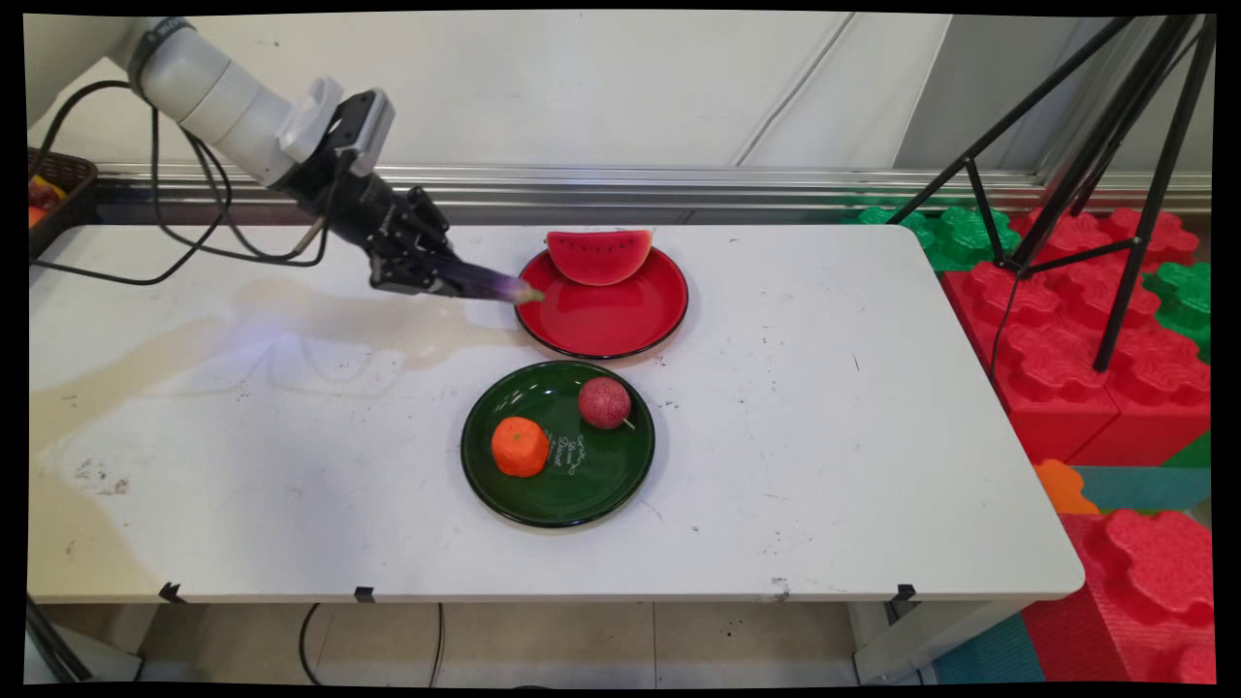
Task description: Place the picked object on the table
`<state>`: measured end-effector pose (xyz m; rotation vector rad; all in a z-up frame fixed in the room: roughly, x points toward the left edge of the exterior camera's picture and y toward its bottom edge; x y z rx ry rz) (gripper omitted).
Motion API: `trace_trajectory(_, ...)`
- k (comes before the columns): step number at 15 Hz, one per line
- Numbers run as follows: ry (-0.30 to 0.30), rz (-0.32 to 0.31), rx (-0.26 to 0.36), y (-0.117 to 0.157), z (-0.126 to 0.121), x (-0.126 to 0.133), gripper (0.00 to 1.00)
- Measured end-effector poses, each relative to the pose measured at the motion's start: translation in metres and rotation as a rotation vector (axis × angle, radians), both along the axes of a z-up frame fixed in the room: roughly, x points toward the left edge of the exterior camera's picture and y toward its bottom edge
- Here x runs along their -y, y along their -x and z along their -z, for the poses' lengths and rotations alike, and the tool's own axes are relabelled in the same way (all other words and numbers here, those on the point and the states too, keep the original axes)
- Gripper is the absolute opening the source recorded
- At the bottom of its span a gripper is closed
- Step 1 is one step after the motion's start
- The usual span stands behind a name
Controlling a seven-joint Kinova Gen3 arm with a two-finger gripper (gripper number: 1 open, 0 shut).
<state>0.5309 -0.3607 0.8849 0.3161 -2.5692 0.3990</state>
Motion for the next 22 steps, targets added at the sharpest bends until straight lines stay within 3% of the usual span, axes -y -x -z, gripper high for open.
trace_trajectory(10, -0.024, 0.052, 0.108, -0.024, 0.041, 0.001, 0.00)
trace_trajectory(16, -0.037, 0.067, 0.133, -0.025, 0.070, 0.009, 0.00)
trace_trajectory(17, -0.037, 0.069, 0.135, -0.026, 0.074, 0.010, 1.00)
trace_trajectory(22, -0.034, 0.070, 0.141, -0.030, 0.082, 0.012, 1.00)
